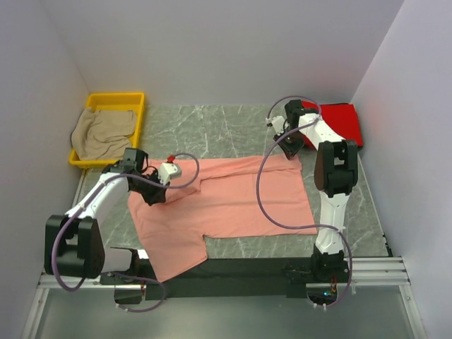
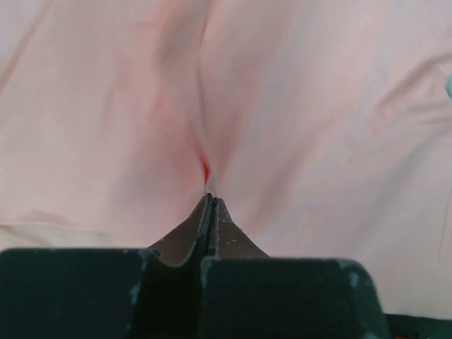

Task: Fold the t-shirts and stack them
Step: Fold the tshirt

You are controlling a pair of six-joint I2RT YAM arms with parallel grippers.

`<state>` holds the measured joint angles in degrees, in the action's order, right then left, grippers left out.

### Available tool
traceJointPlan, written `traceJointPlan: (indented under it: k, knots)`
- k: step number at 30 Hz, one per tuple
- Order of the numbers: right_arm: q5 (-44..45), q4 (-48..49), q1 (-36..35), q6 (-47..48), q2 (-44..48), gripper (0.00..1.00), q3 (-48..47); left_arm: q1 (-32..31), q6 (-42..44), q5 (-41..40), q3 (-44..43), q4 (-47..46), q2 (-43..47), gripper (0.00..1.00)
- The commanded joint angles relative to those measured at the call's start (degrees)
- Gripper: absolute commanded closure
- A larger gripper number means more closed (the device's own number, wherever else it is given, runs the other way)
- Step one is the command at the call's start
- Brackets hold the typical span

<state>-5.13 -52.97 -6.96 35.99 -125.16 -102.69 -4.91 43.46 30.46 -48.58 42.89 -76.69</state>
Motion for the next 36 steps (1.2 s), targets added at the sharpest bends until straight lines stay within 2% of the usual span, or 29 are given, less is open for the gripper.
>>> traceJointPlan:
  k: [1,2,4,7,10,12,15,16,18,23,26,27,30,33,34,36]
  knots:
    - [0.56,-0.38,0.81,0.84,3.79,0.67,0.91,-1.77,5.49,2.16,3.39,0.89,3.64,0.99]
    - [0.64,-0.64,0.90,1.01,3.96,0.67,1.09,-2.21,5.32,1.11,5.05,0.18,4.17,0.96]
    - [0.64,-0.99,0.98,1.45,4.05,0.67,1.36,-2.39,6.10,0.39,5.86,-0.18,4.18,0.80]
    - [0.82,-1.78,1.25,1.89,4.05,0.67,1.18,-2.39,7.60,0.48,4.90,2.27,3.56,0.70]
    - [0.47,-3.63,1.34,2.94,3.96,0.67,0.57,-2.21,6.99,1.27,3.06,3.86,3.04,0.69]
    - [-0.23,-5.03,1.34,3.65,4.40,0.66,0.74,-0.90,4.71,2.66,0.25,3.69,1.98,0.65]
    - [-0.50,-4.08,1.25,5.76,7.29,0.58,4.24,0.25,2.60,3.99,-3.36,3.69,-0.83,0.52]
    - [-0.24,-3.11,0.99,6.02,8.09,0.56,6.61,0.25,2.51,4.43,-4.41,3.69,-1.53,0.44]
    - [0.90,-1.27,0.28,6.81,9.67,0.51,8.47,0.25,0.93,4.87,-5.12,2.64,-3.20,0.42]
    - [3.36,2.43,-0.16,7.17,9.86,0.50,11.73,0.16,0.66,3.65,-5.13,1.32,-5.67,0.41]
    - [4.51,3.13,-0.42,7.52,9.15,0.57,11.73,0.07,2.33,2.50,-3.81,1.32,-6.02,0.40]
    - [4.86,3.48,-0.42,7.61,8.89,0.63,11.73,-0.19,2.94,1.89,-3.02,1.05,-5.93,0.40]
    - [5.04,4.71,-0.42,7.34,8.62,0.74,11.64,-0.98,3.03,1.01,-1.88,-0.35,-5.58,0.39]
    - [7.06,5.51,-0.60,7.52,8.09,0.89,11.03,-3.61,2.07,0.30,-0.91,-1.67,-5.32,0.39]
    - [7.06,5.42,-0.51,7.52,7.92,0.99,10.76,-4.23,1.80,0.13,-0.64,-2.20,-5.14,0.39]
    - [6.62,5.25,-0.51,7.52,7.92,1.00,10.32,-5.72,-0.13,-1.36,0.06,-5.27,-4.88,0.39]
